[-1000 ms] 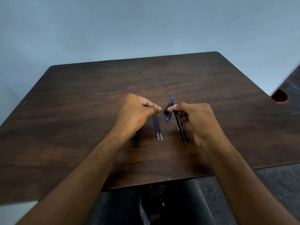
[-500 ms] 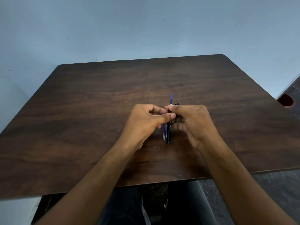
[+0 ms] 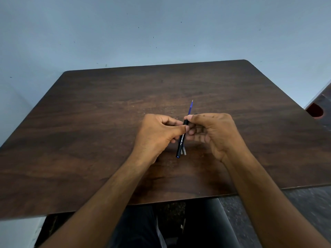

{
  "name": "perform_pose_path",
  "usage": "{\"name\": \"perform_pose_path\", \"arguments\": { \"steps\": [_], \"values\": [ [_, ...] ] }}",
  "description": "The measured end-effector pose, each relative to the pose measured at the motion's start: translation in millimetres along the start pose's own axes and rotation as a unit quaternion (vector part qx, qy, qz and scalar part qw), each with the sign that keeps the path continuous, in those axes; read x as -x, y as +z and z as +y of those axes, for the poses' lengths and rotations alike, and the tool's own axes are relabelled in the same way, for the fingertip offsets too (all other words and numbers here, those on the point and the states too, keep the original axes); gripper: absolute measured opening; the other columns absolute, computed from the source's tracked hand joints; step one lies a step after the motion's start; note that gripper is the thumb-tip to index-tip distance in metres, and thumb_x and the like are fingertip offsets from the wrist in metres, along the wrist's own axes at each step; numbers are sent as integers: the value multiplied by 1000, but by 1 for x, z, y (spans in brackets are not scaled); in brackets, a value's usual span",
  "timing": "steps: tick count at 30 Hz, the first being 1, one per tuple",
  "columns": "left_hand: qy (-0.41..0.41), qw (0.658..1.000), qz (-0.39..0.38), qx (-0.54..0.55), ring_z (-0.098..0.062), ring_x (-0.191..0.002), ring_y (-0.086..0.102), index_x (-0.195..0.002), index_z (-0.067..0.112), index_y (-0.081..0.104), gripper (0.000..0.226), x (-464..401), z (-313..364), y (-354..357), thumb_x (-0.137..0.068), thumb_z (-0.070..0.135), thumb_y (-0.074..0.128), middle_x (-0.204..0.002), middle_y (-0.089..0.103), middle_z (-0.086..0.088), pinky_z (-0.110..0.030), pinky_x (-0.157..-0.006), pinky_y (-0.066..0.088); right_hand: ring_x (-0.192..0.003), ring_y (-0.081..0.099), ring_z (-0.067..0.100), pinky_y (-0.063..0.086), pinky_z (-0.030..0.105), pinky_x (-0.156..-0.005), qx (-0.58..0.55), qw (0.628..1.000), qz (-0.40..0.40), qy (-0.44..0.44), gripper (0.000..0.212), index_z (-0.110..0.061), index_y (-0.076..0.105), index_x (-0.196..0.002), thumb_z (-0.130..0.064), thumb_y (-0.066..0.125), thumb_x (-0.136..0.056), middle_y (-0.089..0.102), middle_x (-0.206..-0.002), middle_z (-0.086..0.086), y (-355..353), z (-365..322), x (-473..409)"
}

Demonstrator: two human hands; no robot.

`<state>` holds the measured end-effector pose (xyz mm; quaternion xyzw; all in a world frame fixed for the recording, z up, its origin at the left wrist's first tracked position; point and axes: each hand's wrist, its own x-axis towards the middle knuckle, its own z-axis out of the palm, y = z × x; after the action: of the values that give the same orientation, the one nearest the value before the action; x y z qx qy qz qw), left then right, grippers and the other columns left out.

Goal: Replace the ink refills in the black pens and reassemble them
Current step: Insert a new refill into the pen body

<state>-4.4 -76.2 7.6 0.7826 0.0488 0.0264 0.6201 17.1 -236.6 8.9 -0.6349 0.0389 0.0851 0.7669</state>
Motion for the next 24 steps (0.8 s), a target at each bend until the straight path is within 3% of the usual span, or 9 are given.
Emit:
{"name": "perform_pose_path", "arguments": {
  "steps": [11, 17, 24],
  "values": [
    [-8, 1000, -6, 14, -11, -55, 68, -76, 19, 79, 13, 8, 1, -5, -70, 20, 91, -65, 75, -4, -26, -58, 58, -50, 62, 16, 57, 29, -53, 22, 999, 18, -40, 15, 9, 75, -85, -5, 77, -87, 68, -64, 12, 5, -14, -11],
    [-18, 1000, 0, -10, -11, -59, 70, -78, 20, 79, 14, 17, 1, -13, -70, 22, 91, -69, 77, -2, -27, -62, 62, -57, 67, 21, 61, 36, -61, 45, 996, 35, -73, 15, 4, 76, -82, -9, 78, -87, 73, -70, 14, 4, -25, -22],
    [-22, 1000, 13, -10, -10, -60, 69, -80, 22, 79, 13, 21, 1, -19, -72, 21, 89, -70, 77, 1, -28, -65, 61, -58, 67, 20, 62, 34, -60, 48, 992, 60, -105, 14, 3, 76, -83, -10, 78, -88, 73, -72, 15, 8, -36, -29]
  ]
}}
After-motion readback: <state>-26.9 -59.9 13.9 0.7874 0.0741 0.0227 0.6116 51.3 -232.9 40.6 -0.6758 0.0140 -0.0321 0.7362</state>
